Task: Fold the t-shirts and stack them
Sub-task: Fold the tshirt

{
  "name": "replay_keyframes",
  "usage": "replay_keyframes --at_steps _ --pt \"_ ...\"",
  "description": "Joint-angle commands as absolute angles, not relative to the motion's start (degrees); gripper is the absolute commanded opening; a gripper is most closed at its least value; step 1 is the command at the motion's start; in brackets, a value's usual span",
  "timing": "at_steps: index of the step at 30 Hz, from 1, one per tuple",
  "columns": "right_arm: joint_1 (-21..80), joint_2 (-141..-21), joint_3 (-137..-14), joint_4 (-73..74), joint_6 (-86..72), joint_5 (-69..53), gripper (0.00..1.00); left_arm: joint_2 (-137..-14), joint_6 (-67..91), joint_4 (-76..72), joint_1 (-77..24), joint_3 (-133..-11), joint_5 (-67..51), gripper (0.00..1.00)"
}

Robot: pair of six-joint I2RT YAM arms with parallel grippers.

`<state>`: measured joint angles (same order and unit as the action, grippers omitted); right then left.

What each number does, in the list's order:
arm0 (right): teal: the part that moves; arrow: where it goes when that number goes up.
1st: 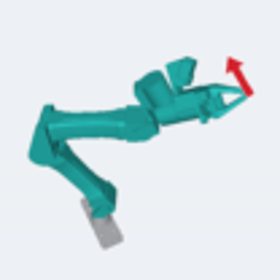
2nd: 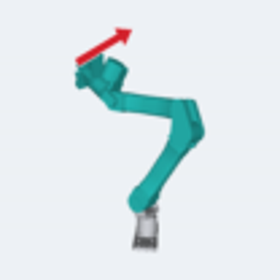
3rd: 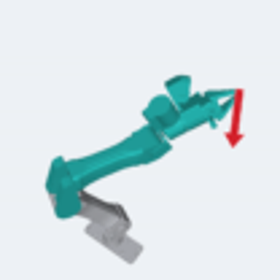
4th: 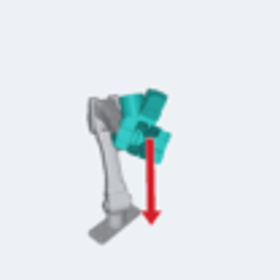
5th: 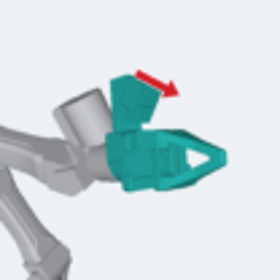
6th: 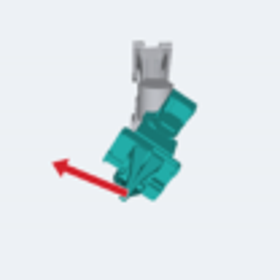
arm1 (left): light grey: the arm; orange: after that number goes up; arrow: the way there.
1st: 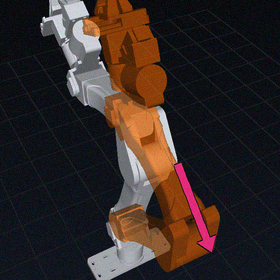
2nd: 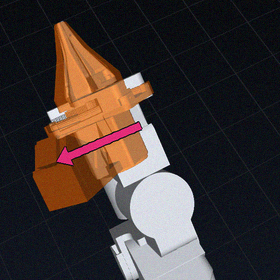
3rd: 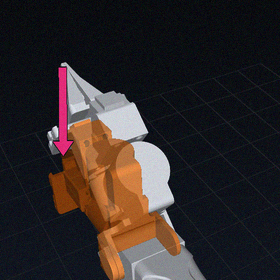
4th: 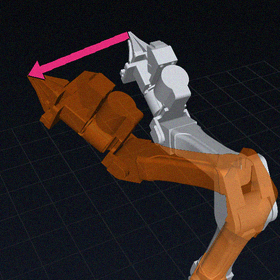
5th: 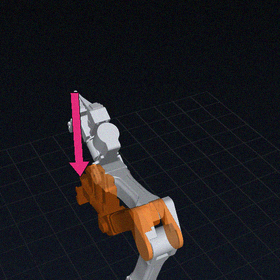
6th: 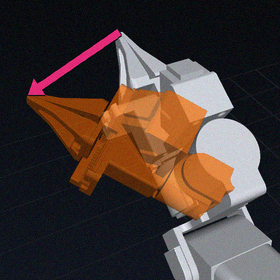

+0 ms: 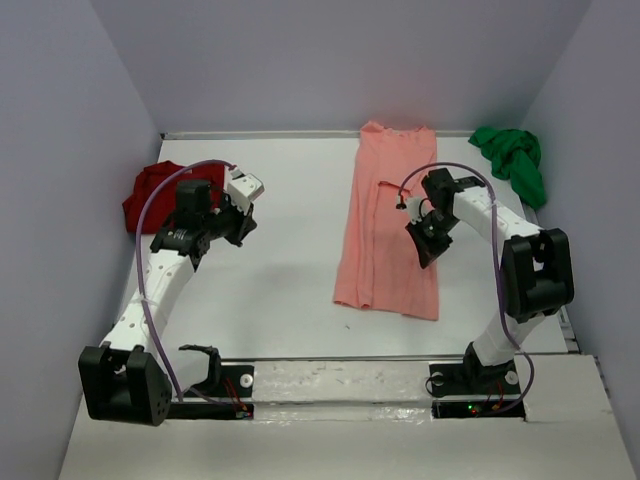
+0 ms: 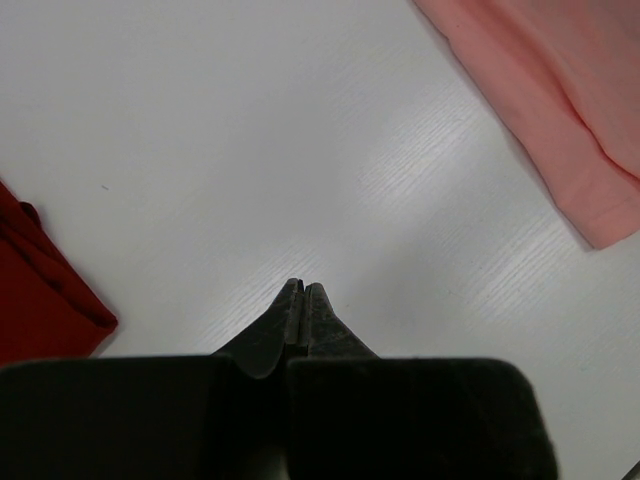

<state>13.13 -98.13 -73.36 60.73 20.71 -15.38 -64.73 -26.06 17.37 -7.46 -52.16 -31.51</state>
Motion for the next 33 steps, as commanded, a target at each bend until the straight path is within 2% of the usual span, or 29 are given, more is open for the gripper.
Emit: replay_keyframes --at_steps 1,4,11,16,20,33 --pt "14.76 -95.89 -72.69 59.76 19.78 -16.08 0.02 -61.88 -26.46 15.12 -7.73 -51.51 -32.87 0.0" --pt "15.47 -95.71 -72.6 61.26 19.69 -16.26 0.09 -61.09 -26.37 14.59 -7.73 -50.8 -32.7 0.0" --pt "16.17 -99.56 -76.45 59.68 16.17 -8.09 0.21 -59.33 -25.93 13.36 -7.73 -49.57 -32.61 0.0" --pt "16.17 -103.35 -79.98 58.45 13.98 -2.47 0.25 -58.89 -25.93 13.18 -7.73 -49.4 -32.69 0.0" --pt "16.17 -106.08 -82.96 58.36 13.71 -1.93 0.36 -58.71 -25.93 13.18 -7.73 -49.48 -32.87 0.0" --pt "16.17 -114.61 -89.56 58.45 14.59 -0.26 0.38 -57.39 -26.02 13.1 -7.65 -48.96 -31.73 0.0"
